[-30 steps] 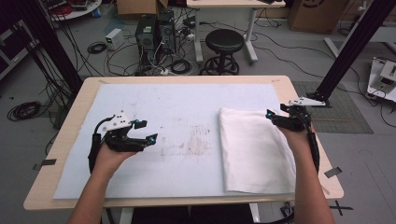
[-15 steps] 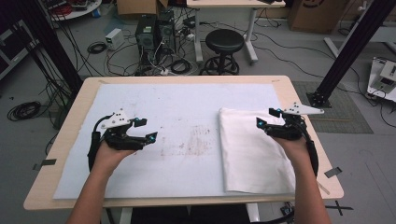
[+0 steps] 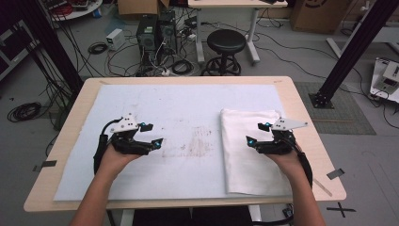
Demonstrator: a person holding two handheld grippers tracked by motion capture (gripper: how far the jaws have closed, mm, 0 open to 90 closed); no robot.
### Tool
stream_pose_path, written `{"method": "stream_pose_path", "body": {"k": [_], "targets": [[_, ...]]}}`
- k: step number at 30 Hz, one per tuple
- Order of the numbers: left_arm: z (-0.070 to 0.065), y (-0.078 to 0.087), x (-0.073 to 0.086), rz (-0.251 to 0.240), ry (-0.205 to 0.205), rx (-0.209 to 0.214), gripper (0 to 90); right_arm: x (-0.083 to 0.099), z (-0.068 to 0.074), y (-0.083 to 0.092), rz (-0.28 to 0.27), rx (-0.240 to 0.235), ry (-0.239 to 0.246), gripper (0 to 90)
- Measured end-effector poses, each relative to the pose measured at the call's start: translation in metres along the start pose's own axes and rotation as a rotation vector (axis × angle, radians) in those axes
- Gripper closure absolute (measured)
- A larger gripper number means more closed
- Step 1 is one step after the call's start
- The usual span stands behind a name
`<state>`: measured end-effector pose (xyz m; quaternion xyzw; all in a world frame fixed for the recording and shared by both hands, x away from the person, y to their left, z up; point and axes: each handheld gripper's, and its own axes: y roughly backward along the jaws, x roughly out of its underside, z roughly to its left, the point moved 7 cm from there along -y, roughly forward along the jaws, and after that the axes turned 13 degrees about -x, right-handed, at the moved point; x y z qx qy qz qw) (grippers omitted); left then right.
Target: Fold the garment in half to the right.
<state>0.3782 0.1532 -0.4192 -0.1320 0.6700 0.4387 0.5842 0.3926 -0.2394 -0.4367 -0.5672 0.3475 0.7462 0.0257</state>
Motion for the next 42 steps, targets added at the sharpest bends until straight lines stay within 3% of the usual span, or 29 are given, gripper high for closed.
{"method": "stream_pose_path", "body": {"k": [12,42], "targets": [[-0.004,-0.009,0.013,0.021,0.011,0.031,26.9,-0.002,-0.003,0.002,-0.019,0.022,-0.007,22.4],[-0.001,-0.011,0.015,0.035,0.012,0.022,25.5,0.002,-0.008,-0.002,-0.003,0.036,-0.031,22.2]]}}
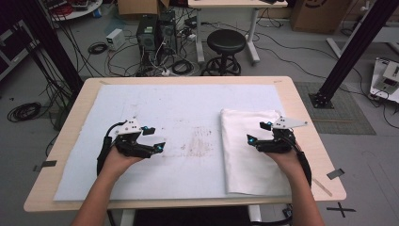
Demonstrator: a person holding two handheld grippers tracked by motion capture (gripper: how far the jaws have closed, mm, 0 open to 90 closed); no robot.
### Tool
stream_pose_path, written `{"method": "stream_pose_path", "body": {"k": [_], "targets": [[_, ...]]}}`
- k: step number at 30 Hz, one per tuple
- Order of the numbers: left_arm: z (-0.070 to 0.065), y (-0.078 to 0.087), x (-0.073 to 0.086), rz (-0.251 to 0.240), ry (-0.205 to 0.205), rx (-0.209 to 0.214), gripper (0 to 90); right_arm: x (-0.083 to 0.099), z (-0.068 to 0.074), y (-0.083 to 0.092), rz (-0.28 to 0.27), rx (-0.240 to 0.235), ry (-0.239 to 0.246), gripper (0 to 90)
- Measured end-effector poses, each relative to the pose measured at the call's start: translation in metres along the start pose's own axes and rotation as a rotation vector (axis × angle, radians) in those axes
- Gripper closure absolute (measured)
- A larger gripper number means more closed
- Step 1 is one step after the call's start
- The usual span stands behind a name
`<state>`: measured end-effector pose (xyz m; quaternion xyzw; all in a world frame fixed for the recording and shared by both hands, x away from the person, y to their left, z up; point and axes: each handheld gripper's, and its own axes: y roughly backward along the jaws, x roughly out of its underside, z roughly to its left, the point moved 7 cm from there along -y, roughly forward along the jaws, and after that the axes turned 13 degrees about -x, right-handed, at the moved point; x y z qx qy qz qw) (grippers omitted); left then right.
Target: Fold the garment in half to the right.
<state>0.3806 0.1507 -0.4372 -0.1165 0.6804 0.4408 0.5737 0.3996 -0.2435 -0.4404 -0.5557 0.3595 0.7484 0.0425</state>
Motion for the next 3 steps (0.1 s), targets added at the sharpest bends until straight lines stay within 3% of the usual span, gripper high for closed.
{"method": "stream_pose_path", "body": {"k": [3], "targets": [[0.0001,-0.0003,-0.0006,0.000,0.004,0.000,25.5,0.0008,-0.0001,-0.0015,0.004,0.000,0.001,22.2]]}}
